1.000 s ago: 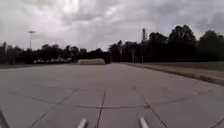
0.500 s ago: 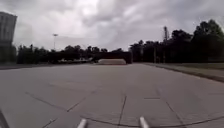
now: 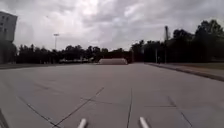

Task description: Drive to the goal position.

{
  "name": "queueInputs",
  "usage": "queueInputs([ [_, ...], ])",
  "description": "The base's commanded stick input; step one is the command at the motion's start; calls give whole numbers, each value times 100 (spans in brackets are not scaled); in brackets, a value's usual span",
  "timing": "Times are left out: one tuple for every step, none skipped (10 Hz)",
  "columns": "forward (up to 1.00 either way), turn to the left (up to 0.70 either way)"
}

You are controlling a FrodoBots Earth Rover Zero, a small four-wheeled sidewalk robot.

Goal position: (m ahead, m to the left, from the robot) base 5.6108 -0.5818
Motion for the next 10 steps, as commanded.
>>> queueInputs([
  [70,0],
  [70,0],
  [70,0],
  [70,0],
  [70,0],
  [70,0],
  [70,0],
  [70,0],
  [70,0],
  [70,0],
])
